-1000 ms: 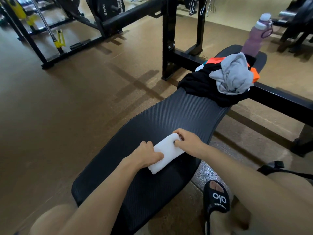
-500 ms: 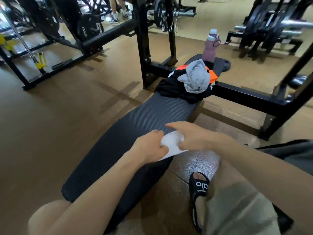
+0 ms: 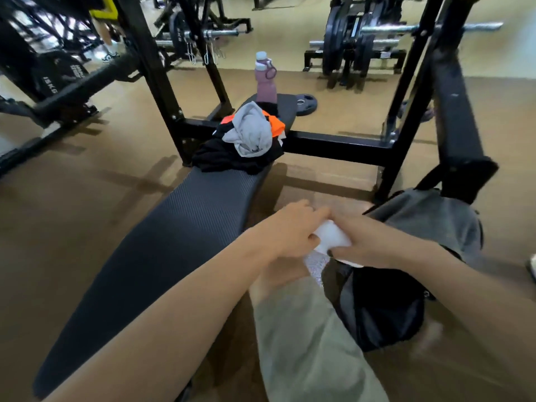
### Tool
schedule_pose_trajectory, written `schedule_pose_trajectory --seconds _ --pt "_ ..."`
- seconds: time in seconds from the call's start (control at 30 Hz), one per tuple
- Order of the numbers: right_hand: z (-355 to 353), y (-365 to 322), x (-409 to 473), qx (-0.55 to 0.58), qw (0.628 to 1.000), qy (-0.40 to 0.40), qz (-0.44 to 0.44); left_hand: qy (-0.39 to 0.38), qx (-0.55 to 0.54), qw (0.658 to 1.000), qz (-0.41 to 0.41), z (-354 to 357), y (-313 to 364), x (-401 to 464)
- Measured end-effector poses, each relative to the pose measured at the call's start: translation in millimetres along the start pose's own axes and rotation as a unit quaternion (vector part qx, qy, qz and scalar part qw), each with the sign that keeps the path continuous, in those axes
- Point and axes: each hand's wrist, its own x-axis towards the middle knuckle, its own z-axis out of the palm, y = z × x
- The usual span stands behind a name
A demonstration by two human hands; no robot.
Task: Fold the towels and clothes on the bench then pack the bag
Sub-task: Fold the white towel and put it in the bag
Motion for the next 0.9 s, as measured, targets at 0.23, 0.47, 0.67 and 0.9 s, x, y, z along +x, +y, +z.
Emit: schedule_pose_trajectory --seconds 0.23,0.47,0.67,0.9 --pt "96 87 -52 0.000 0.986 -0.016 0.166 -0.142 -0.058 0.988 -0.010 65 48 31" --pt "154 171 -73 -0.119 0.960 0.024 0.253 -0.094 -0.110 0.989 0.009 103 72 64" --pt "176 200 -30 -0.151 0.934 -0.027 0.323 -0.011 -0.133 0.990 -0.033 115 68 91" --pt "194 225 43 -0.144 0.932 -0.012 0.332 0.008 -0.123 0.992 -0.012 122 53 119"
